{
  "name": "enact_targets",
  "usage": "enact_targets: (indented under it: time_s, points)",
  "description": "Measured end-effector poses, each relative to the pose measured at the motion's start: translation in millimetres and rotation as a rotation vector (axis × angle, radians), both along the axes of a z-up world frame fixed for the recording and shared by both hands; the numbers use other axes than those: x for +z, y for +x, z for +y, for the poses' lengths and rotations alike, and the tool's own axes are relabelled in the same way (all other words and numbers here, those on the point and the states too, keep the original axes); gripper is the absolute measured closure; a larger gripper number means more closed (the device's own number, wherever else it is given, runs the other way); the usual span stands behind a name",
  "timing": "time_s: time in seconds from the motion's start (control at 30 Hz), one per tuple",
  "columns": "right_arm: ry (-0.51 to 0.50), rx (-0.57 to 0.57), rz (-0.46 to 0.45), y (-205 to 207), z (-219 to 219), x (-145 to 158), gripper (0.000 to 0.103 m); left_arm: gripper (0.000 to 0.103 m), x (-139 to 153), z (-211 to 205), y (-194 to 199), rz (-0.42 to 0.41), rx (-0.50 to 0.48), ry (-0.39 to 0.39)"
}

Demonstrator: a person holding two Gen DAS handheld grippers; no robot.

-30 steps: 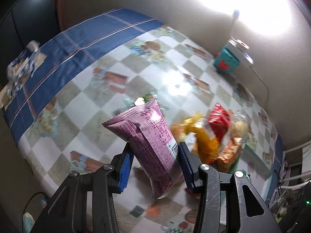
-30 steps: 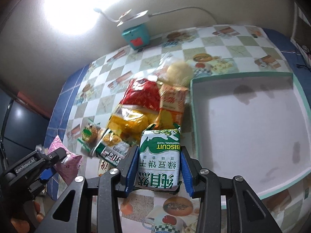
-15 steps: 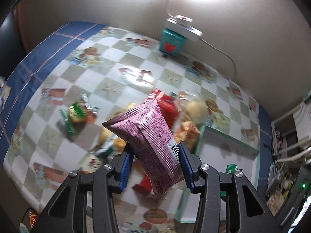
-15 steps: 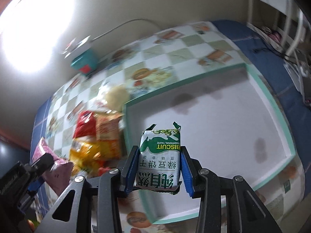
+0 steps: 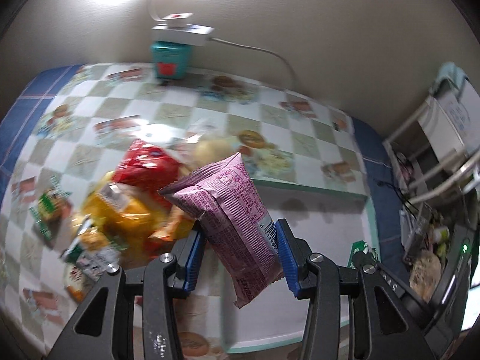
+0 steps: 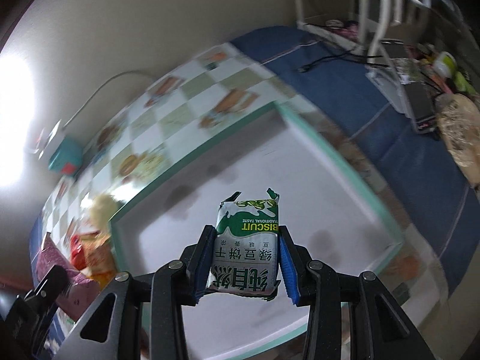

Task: Organize snacks
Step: 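Lift the green biscuit pack with the right gripper and lower it into the tray, then lower the pink wafer bag into the tray and open the left gripper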

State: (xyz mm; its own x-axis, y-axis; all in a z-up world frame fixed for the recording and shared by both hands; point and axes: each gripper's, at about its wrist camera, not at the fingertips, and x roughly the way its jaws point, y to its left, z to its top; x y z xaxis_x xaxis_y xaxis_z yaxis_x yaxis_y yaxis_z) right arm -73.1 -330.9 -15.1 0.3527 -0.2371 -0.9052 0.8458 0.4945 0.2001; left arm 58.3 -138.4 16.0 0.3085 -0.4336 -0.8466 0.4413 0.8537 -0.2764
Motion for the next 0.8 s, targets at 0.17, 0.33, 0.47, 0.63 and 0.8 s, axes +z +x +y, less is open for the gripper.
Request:
enact_targets:
  time_s: [0.17, 0.33, 0.47, 0.63, 0.8]
  points:
    - [-0.021, -0.076, 0.037, -17, -25, -5, 0.06, 0.055, -6, -23, -6, -0.009, -0.059, -0.014]
    - [-0.058, -0.099, 0.044, -24, -40, -3, 0.059, 0.055, -16, -44, -8, 0.0, -0.107, -0.012]
    - [-0.054, -0.093, 0.058, -22, -46, -9, 0.059, 0.055, -27, -56, -8, 0.02, -0.131, 0.003]
    - [-0.032, -0.091, 0.089, -20, -48, -20, 0.059, 0.054, -40, -67, -8, 0.027, -0.15, 0.029]
    - [0.005, -0.09, 0.119, -20, -48, -33, 0.059, 0.054, -58, -74, -6, 0.061, -0.163, 0.073]
